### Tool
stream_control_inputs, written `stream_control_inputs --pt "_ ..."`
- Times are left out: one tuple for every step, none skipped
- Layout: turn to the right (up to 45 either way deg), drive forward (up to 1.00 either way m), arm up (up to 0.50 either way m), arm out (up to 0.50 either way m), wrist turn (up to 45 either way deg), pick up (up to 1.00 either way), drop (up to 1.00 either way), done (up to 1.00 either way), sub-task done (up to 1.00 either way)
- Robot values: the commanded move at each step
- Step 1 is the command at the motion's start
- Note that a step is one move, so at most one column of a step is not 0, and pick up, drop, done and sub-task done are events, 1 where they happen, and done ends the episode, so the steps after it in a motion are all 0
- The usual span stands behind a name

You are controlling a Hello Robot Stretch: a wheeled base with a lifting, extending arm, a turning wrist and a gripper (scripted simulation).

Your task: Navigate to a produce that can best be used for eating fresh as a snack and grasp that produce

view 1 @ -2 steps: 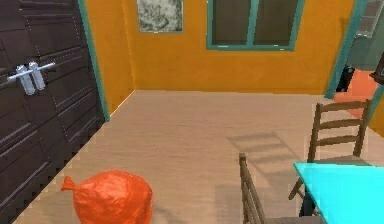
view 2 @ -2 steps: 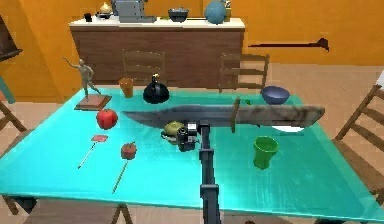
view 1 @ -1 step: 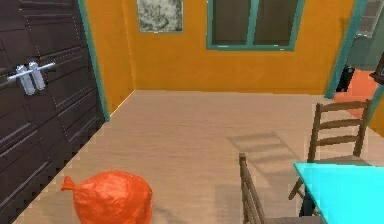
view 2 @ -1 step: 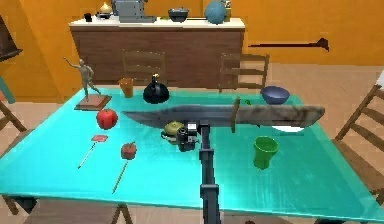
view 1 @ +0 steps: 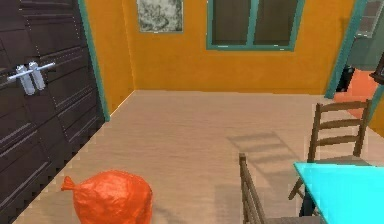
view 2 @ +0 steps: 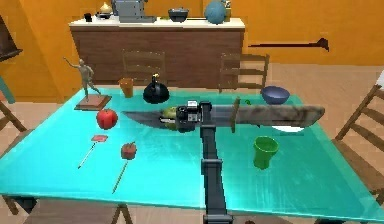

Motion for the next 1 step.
stream_control_inputs --pt "0.0 0.00 0.00 0.00 0.0 0.00 0.00 1.00 0.00"
